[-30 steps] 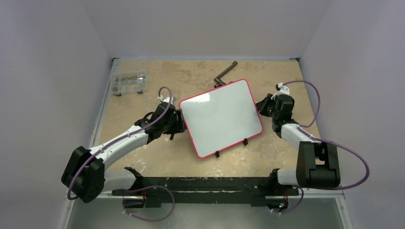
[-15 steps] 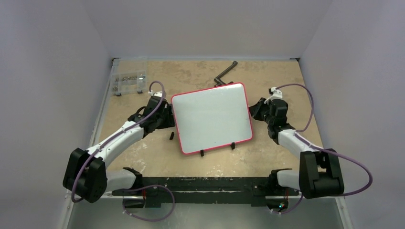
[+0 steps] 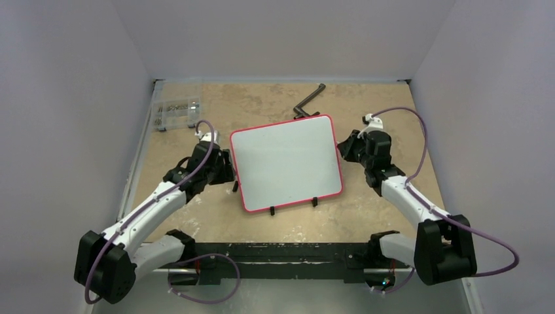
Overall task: Write a sentence on the whiteboard
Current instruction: Adjust the whiteboard at the center of the board.
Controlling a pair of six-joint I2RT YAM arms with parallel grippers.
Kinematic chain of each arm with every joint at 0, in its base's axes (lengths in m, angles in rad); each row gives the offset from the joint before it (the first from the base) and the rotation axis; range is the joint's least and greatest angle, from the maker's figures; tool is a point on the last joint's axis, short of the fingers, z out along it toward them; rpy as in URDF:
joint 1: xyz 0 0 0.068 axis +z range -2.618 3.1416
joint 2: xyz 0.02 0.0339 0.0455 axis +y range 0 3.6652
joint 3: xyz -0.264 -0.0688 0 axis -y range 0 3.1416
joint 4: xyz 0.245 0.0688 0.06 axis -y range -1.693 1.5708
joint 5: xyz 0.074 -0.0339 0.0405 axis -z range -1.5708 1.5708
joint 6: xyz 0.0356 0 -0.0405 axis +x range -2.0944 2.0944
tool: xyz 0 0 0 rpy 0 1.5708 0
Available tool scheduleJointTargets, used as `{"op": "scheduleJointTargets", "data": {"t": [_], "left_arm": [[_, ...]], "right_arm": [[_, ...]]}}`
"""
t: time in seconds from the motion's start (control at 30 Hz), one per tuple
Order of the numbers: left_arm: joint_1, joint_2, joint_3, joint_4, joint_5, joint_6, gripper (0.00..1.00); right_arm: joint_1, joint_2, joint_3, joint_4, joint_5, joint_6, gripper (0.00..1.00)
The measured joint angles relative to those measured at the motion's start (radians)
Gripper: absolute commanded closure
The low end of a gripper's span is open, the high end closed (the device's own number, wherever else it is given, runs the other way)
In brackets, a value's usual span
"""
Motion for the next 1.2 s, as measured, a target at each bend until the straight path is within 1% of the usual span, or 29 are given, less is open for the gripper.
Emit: {"op": "scheduleJointTargets", "data": {"t": [0.17, 0.27, 0.4, 0.5, 0.57, 0.67, 0.83, 1.0, 1.2], "left_arm": [[-0.003, -0.094, 0.010, -0.062, -0.014, 0.001, 0.35], [-0.003, -0.116, 0.045, -0.112, -0.016, 0.003, 0.34], [-0.003, -0.111, 0.148, -0.181, -0.014, 0.033, 0.33], [-0.003, -0.082, 0.254, -0.224, 0.003, 0.087, 0.31], [-0.003, -0.041, 0.348, -0.258, 0.026, 0.140, 0.29], [-0.003, 0.026, 0.470, -0.283, 0.066, 0.237, 0.29], [0.004, 0.141, 0.611, -0.319, 0.138, 0.370, 0.30], [0.043, 0.289, 0.767, -0.341, 0.265, 0.457, 0.29], [0.066, 0.525, 1.027, -0.402, 0.429, 0.566, 0.30]], "right_arm": [[0.011, -0.021, 0.076, -0.055, 0.049, -0.035, 1.00], [0.011, -0.037, 0.105, -0.077, 0.080, -0.053, 1.00], [0.011, -0.060, 0.130, -0.105, 0.110, -0.071, 1.00], [0.011, -0.090, 0.135, -0.128, 0.122, -0.080, 1.00], [0.011, -0.119, 0.137, -0.142, 0.123, -0.089, 1.00], [0.011, -0.171, 0.148, -0.166, 0.122, -0.098, 1.00], [0.011, -0.245, 0.170, -0.185, 0.080, -0.089, 1.00], [0.013, -0.328, 0.170, -0.198, 0.019, -0.071, 1.00], [0.012, -0.424, 0.195, -0.232, -0.035, -0.060, 1.00]]}}
